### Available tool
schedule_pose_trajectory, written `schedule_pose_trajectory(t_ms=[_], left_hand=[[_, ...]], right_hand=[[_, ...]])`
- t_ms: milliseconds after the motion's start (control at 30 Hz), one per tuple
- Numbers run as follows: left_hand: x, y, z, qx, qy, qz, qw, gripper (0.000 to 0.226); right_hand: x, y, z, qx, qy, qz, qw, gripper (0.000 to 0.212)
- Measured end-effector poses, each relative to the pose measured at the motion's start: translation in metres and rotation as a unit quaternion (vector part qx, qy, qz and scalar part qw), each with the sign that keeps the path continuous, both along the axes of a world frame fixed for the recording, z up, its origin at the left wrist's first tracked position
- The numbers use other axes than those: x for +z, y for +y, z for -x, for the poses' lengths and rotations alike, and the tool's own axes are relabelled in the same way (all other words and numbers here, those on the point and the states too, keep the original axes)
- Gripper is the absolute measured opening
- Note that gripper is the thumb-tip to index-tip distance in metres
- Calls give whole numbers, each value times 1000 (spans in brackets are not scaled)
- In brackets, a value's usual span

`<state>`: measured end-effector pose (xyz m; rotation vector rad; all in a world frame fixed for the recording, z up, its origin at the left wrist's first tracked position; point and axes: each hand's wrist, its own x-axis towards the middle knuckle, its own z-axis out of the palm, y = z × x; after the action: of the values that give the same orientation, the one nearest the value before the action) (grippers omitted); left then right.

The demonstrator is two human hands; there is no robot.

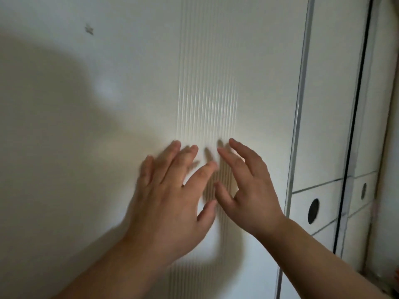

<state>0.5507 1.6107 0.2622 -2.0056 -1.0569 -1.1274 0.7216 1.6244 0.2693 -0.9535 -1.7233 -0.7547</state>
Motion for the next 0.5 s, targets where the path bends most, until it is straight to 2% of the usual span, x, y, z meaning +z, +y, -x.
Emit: schedule_pose_trajectory(t_ms=[200,367,500], left_hand=[[29,12,-3,75,-19,-88,993,54],[32,17,-7,163,-18,-112,980,60],[31,23,-17,233,-17,-126,964,66]], right_hand=[[55,27,6,56,-33,-127,990,51],[73,45,13,106,-98,-151,978,54],[81,59,10,108,-157,-145,971,65]])
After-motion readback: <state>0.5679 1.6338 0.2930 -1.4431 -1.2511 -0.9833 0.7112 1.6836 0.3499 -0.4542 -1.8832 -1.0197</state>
